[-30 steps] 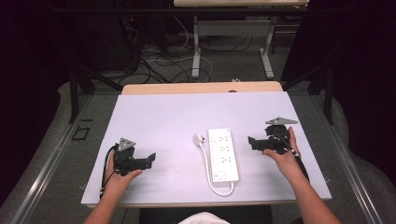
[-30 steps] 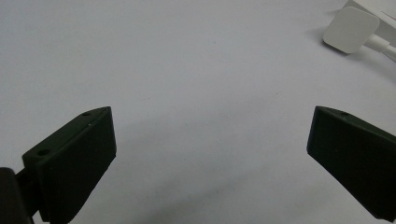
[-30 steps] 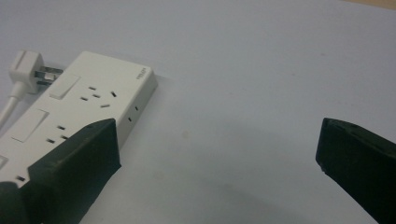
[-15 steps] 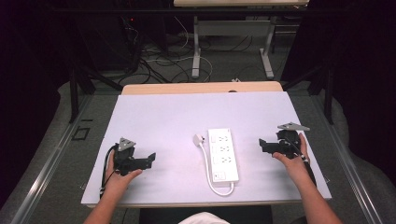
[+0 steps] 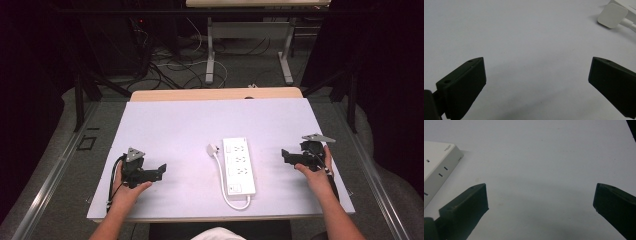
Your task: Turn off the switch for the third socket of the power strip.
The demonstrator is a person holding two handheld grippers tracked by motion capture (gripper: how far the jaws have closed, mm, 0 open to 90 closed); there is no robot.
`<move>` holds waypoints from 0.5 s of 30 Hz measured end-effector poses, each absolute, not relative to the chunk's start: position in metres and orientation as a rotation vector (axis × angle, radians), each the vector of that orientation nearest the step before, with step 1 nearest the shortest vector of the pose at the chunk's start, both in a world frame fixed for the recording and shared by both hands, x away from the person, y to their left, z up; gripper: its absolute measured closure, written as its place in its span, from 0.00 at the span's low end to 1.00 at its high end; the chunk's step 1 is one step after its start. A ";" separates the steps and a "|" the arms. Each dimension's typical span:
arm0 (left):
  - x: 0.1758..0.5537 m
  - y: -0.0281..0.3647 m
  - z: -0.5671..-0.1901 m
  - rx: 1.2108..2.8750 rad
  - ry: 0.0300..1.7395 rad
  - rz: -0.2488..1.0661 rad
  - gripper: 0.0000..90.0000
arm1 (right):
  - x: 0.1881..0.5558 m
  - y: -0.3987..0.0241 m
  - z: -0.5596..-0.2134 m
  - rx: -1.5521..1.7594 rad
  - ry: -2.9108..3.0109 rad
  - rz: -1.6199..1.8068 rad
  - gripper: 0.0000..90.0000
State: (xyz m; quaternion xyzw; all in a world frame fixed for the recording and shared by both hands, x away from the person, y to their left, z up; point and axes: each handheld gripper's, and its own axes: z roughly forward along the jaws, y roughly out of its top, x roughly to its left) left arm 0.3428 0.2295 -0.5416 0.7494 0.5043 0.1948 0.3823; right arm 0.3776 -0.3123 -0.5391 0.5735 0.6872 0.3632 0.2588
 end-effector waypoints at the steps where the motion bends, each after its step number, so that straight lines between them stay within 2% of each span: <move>1: 0.343 0.230 -0.542 1.912 1.285 0.497 0.01 | 0.378 -0.313 -0.540 1.554 1.863 0.982 0.00; 15: 0.343 0.229 -0.543 1.900 1.289 0.507 0.01 | 0.379 -0.319 -0.548 1.589 1.854 0.976 0.00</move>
